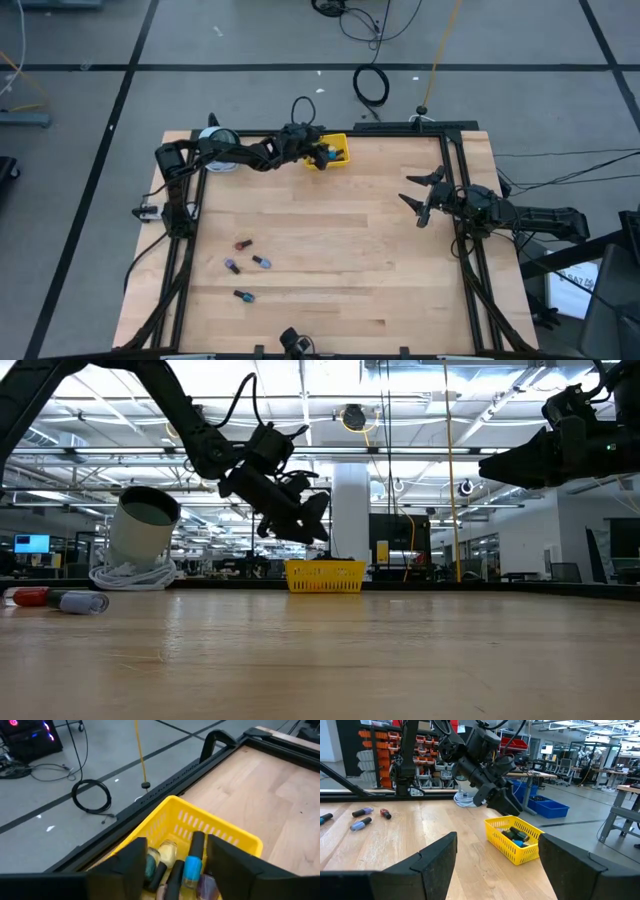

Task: Pick & Place Nail Polish
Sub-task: Put the red nail polish bottle into the yellow bin

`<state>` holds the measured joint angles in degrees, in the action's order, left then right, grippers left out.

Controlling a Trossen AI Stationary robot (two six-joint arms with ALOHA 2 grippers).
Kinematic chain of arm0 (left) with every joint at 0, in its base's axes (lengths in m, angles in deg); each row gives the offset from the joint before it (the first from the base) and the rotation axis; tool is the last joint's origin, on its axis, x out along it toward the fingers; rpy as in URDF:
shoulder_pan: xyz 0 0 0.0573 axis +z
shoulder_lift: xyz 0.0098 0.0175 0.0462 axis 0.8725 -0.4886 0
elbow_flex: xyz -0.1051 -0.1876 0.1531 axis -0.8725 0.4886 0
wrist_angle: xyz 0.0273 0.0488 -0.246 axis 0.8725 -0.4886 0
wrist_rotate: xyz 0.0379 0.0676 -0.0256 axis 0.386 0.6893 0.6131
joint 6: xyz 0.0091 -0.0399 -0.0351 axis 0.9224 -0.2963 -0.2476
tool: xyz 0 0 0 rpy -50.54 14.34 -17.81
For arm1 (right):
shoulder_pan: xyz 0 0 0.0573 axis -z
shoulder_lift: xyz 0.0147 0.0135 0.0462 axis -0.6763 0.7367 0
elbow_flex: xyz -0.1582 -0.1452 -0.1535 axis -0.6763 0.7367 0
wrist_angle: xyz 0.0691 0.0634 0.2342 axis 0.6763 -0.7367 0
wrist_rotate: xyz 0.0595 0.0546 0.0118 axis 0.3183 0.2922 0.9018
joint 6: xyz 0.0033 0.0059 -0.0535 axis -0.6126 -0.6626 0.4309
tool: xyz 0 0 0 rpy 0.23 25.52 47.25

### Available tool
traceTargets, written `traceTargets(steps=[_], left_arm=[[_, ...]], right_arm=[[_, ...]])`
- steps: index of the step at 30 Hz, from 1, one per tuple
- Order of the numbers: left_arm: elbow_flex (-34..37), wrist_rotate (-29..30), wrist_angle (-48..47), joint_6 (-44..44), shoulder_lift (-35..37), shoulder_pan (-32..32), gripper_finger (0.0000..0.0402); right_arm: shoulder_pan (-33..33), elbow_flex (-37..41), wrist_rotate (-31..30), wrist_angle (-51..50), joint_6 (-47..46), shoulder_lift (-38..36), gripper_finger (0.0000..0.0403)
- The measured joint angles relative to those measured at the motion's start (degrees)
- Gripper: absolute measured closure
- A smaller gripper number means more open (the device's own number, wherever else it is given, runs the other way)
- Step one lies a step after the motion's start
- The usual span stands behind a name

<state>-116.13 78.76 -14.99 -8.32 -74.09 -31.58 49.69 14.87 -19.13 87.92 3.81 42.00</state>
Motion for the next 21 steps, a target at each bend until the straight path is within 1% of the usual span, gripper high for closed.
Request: traceTargets(steps=[4, 6, 8, 11, 15, 19, 21], left_arm=[[0.0, -0.1, -1.1, 0.8, 0.9, -0.1, 0.0163], [0.0, -0.6, -3.3, 1.0, 3.0, -0.4, 0.0151], [0.0, -0.9, -7.9, 2.2, 6.3, -0.9, 0.0143], [0.0, -0.9, -19.4, 3.6, 12.9, -2.3, 0.0136], [0.0, -0.9, -38.6, 2.0, 22.5, -5.0, 0.0139], [0.1, -0.9, -56.9, -4.9, 29.7, -9.1, 0.0145], [1.3, -0.9, -62.8, -10.0, 32.3, -12.2, 0.0146]], right_arm=[[0.0, 0.0, 0.0, 0.0, 0.0, 0.0, 0.0135], [0.0, 0.0, 0.0, 0.0, 0.0, 0.0, 0.0135], [0.0, 0.0, 0.0, 0.0, 0.0, 0.0, 0.0135], [0.0, 0.0, 0.0, 0.0, 0.0, 0.0, 0.0135], [0.0, 0.0, 0.0, 0.0, 0.0, 0.0, 0.0135], [0.0, 0.0, 0.0, 0.0, 0.0, 0.0, 0.0135], [0.0, 0.0, 0.0, 0.0, 0.0, 0.0, 0.0135]])
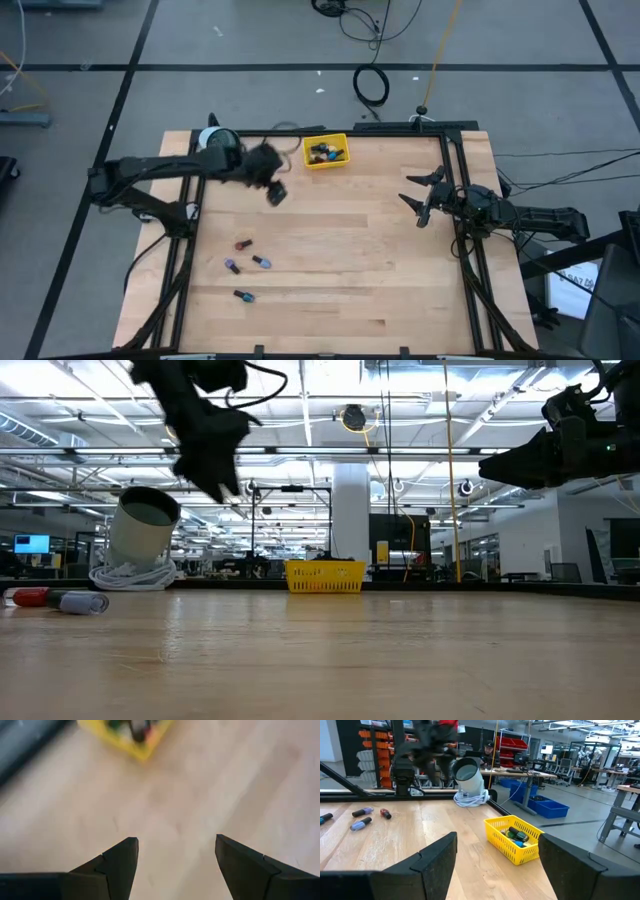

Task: Pick & Place Nail Polish
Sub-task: Put the red nail polish bottle into the yellow bin

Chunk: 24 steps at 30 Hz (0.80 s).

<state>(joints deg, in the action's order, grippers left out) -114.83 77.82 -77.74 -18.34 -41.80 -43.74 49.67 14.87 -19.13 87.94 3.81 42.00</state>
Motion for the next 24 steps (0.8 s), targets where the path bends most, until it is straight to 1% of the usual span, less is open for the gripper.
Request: traceTargets(steps=[2, 4, 10, 15, 18, 24], left_arm=[[2.1, 0.0, -3.7, -5.2, 1.7, -3.6, 0.0146], [4.9, 0.0, -5.4, -9.7, 2.8, -7.6, 0.0146], [15.1, -0.1, -3.8, -17.6, 3.4, -18.5, 0.0146], [21.3, -0.2, -3.4, -27.2, 3.2, -24.9, 0.0147], [23.1, -0.2, -3.5, -29.6, 3.3, -27.3, 0.0147], [23.5, -0.1, -3.2, -29.0, 3.3, -30.6, 0.0147]], right_arm=[[0.0, 0.0, 0.0, 0.0, 0.0, 0.0, 0.0135], [0.0, 0.0, 0.0, 0.0, 0.0, 0.0, 0.0135], [0.0, 0.0, 0.0, 0.3, 0.0, 0.0, 0.0135], [0.0, 0.0, 0.0, 0.9, 0.0, 0.0, 0.0135], [0.0, 0.0, 0.0, 0.9, 0.0, 0.0, 0.0135], [0.0, 0.0, 0.0, 0.9, -0.4, 0.0, 0.0135]])
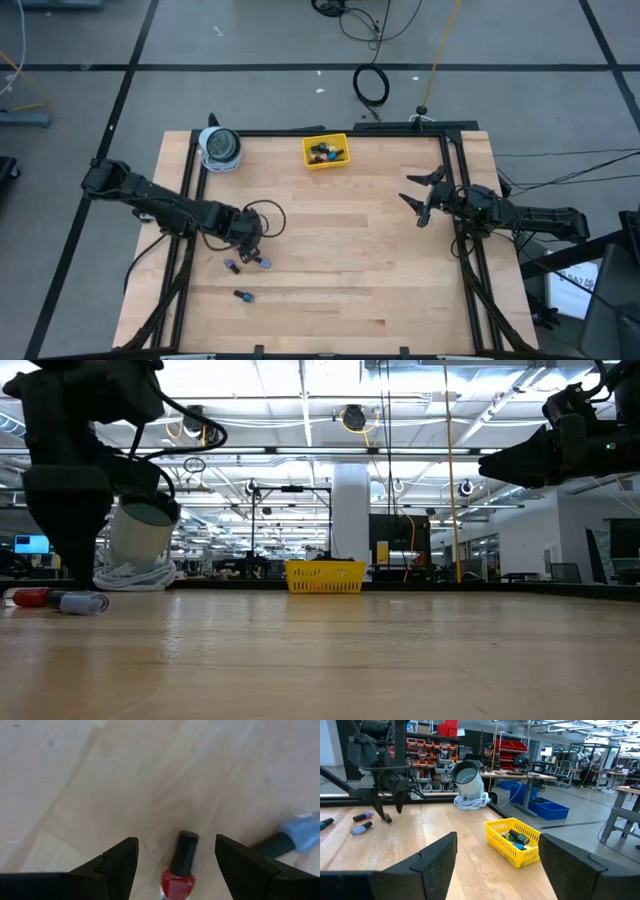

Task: Pick & Place Nail Polish
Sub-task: Put the red nail polish bottle into the yellow bin

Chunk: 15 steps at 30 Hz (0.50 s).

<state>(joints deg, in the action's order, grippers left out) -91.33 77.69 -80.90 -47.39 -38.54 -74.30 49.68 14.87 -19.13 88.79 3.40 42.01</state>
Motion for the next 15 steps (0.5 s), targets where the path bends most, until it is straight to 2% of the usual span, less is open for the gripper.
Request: traceTargets(steps=[7, 15], left_arm=[[0.0, 1.8, -0.4, 4.6, 0.0, -2.4, 0.0147], [0.0, 1.8, -0.9, 5.5, 0.0, -2.9, 0.0147]], right_arm=[[0.0, 0.0, 0.0, 0.0, 0.0, 0.0, 0.0135], [0.0, 0.0, 0.0, 0.0, 0.0, 0.0, 0.0135]])
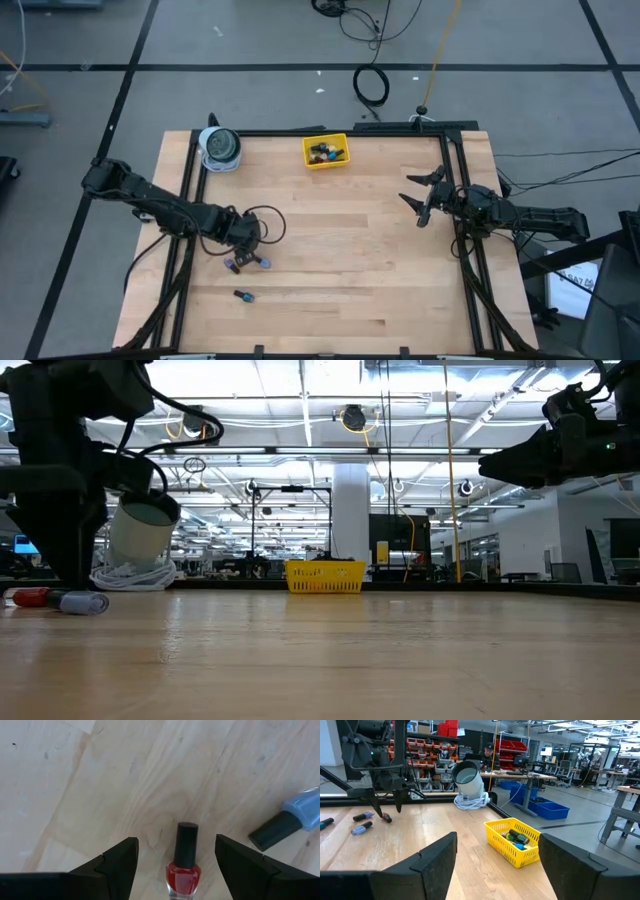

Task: Pick & Place Nail Polish
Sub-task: Put the red nail polish bottle into the yellow bin

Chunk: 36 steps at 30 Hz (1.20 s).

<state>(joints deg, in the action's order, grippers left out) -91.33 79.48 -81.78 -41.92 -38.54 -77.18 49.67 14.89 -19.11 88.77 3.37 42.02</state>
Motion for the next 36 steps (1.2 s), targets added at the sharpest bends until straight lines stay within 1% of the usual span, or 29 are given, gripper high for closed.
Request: traceTargets(steps=[4, 15, 24, 27, 30, 33, 36], left_arm=[[0.0, 0.0, 0.1, -0.2, -0.6, 0.0, 0.0147], [-0.3, -1.1, 1.0, 1.2, -8.3, 0.0, 0.0147], [-0.2, -2.0, 2.6, -1.0, -8.9, 0.0, 0.0147], [-0.2, -2.6, 2.2, -0.1, -9.0, 0.0, 0.0147], [-0.1, -2.6, 2.3, 2.8, -9.0, 0.0, 0.0148], [-0.1, -2.8, 2.6, 4.4, -9.0, 0.0, 0.0164], [-0.1, -3.4, 3.0, 5.2, -9.0, 0.0, 0.0201]], right_arm=[[0.0, 0.0, 0.0, 0.0, 0.0, 0.0, 0.0135], [0.0, 0.0, 0.0, -0.1, -2.1, 0.0, 0.0135], [0.0, 0.0, 0.0, 0.0, -2.1, 0.0, 0.0135], [0.0, 0.0, 0.0, 0.0, -2.2, 0.0, 0.0135], [0.0, 0.0, 0.0, 0.0, -2.2, 0.0, 0.0135], [0.0, 0.0, 0.0, 0.0, -2.2, 0.0, 0.0135], [0.0, 0.0, 0.0, 0.0, -2.1, 0.0, 0.0135]])
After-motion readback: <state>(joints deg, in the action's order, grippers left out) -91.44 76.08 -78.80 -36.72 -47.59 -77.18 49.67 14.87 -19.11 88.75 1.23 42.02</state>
